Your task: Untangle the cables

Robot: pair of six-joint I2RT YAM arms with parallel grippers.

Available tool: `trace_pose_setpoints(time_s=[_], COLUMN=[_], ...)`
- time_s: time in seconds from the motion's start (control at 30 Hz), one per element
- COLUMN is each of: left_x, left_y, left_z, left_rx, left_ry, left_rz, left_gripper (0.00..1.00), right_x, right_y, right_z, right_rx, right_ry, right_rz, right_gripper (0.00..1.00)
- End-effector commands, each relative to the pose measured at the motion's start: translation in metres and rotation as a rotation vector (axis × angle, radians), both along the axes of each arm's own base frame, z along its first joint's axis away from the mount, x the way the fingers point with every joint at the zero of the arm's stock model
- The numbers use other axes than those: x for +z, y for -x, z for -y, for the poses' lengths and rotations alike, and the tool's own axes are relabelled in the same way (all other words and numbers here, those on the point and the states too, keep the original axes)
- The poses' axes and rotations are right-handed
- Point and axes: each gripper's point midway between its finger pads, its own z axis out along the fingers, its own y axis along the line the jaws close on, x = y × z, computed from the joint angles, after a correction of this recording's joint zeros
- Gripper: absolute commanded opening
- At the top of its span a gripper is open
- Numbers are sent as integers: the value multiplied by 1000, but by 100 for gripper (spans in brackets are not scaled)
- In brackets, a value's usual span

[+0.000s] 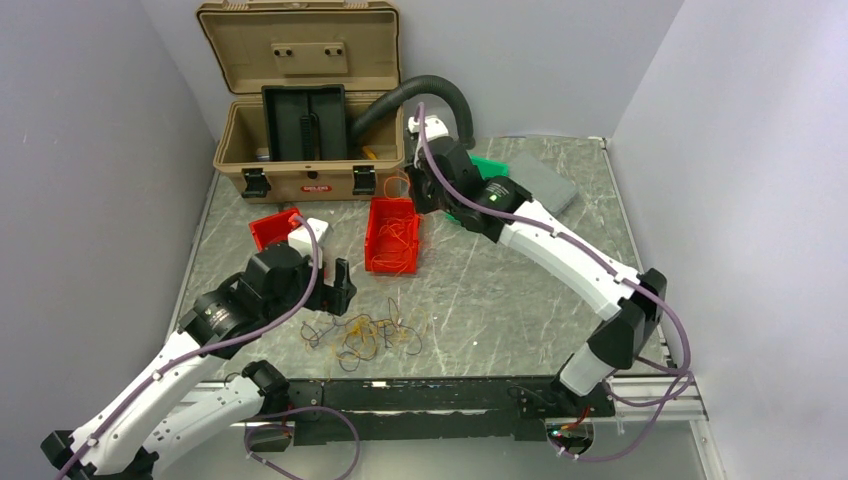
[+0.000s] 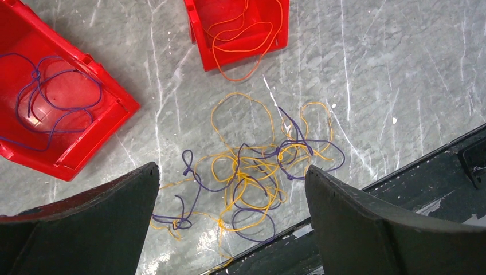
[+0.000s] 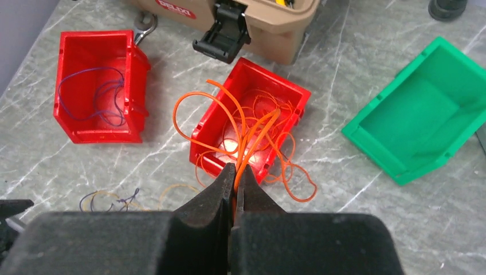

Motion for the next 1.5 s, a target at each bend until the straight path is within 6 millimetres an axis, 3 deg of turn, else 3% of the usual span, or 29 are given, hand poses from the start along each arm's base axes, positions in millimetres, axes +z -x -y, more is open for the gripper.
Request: trace_pose_setpoints(time_s=[0.0, 0.17, 0.4, 0.47, 0.57, 0.67, 0.7, 0.8, 0.87, 0.97, 1.1, 1.17, 1.47], left_x=[13, 9, 3, 0, -3, -4, -5, -5, -5, -5, -6, -6, -9], left_y=[-5, -4, -1, 0, 1, 1, 1, 2, 2, 2, 1, 1, 1], left_z=[-1, -1, -2, -2, -1, -1, -1, -1, -1, -1, 1, 2, 9], left_rx=[11, 8, 8, 6, 1, 2, 1, 1, 0, -1, -5, -8, -31], left_ry=[14, 11, 8, 9, 10, 8, 7, 4, 4, 5, 8, 9, 16], left_rz=[39, 28, 14, 7, -4, -7, -8, -12, -13, -13, -18, -23, -42], left_gripper=[99, 99, 99, 99, 99, 99, 99, 99, 99, 99, 99, 99, 99], right_x=[-12, -45, -129, -164, -201, -220, -221, -209, -186, -153, -117, -108, -92], right_y=[-13, -31, -61, -69, -77, -79, -80, -79, -78, -72, -61, -55, -34], right_z=[-16, -40, -56, -58, -62, -70, -71, -70, -66, -61, -50, -40, 23], right_rx=[32, 54, 17, -1, -16, -10, -9, -9, -6, 1, 6, -7, -86], right_ry=[39, 38, 88, 111, 132, 138, 137, 122, 100, 72, 37, 34, -111], right_rz=[-2, -32, -146, -200, -256, -290, -296, -281, -246, -207, -169, -159, -151], right_gripper=[0, 0, 0, 0, 0, 0, 0, 24, 38, 47, 55, 58, 67])
